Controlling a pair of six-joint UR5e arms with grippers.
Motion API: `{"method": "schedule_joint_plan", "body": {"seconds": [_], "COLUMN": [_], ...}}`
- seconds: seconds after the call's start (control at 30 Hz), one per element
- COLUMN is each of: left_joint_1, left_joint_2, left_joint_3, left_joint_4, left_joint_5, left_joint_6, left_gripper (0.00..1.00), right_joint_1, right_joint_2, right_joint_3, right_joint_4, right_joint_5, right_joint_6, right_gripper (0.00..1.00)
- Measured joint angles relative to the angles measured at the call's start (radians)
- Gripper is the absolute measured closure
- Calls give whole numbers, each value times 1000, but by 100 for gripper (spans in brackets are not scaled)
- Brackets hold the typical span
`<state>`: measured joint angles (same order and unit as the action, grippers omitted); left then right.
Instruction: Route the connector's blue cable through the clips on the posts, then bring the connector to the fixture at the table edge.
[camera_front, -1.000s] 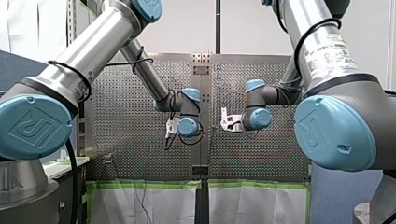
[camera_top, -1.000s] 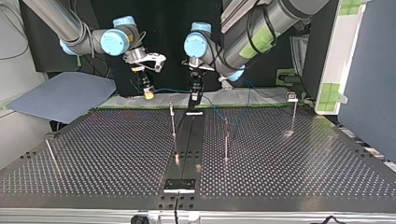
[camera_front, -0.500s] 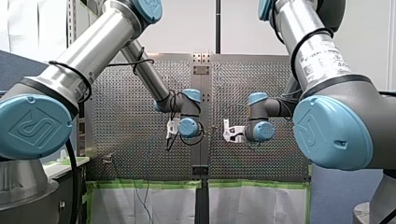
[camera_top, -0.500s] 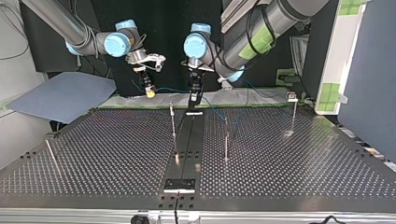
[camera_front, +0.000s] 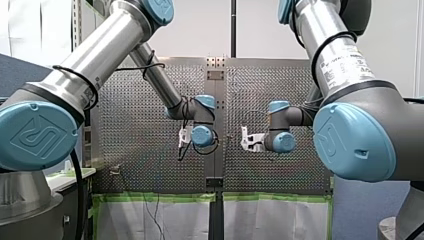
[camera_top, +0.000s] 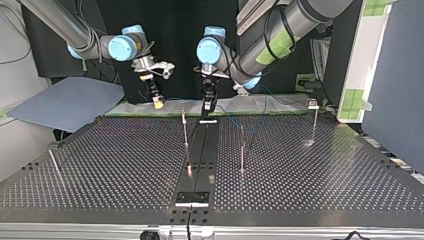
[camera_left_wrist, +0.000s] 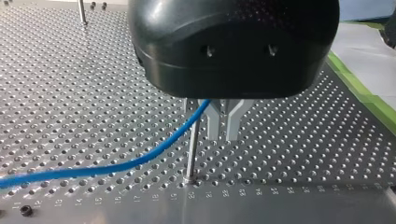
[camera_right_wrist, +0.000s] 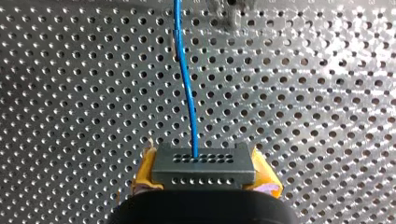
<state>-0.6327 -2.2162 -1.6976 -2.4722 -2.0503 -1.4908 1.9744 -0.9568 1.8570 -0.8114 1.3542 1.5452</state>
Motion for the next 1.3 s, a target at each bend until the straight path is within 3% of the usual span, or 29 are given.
{"method": "schedule_joint_plan", "body": {"seconds": [0.33,0.6,0.8,1.3], "left_joint_1": [-11,-10,-5,-7], "left_joint_2": [-54,-61,-62,-62], "left_joint_3": [40,48,56,79], "left_joint_4": [-13,-5,0,-16], "left_joint_5": [4,2,0,-72], "left_joint_6": [-30,-49,-65,-40], "left_gripper": [90,90,90,90], "right_joint_1": [-30,-44,-48,-65], "right_joint_2": [3,5,40,66], "right_joint_3": [0,0,0,-16], "right_joint_4": [-18,-39,-62,-92], "right_joint_5": [-1,-15,-21,-40], "right_joint_6": [-2,1,-8,-1], "right_gripper": [100,100,100,100]}}
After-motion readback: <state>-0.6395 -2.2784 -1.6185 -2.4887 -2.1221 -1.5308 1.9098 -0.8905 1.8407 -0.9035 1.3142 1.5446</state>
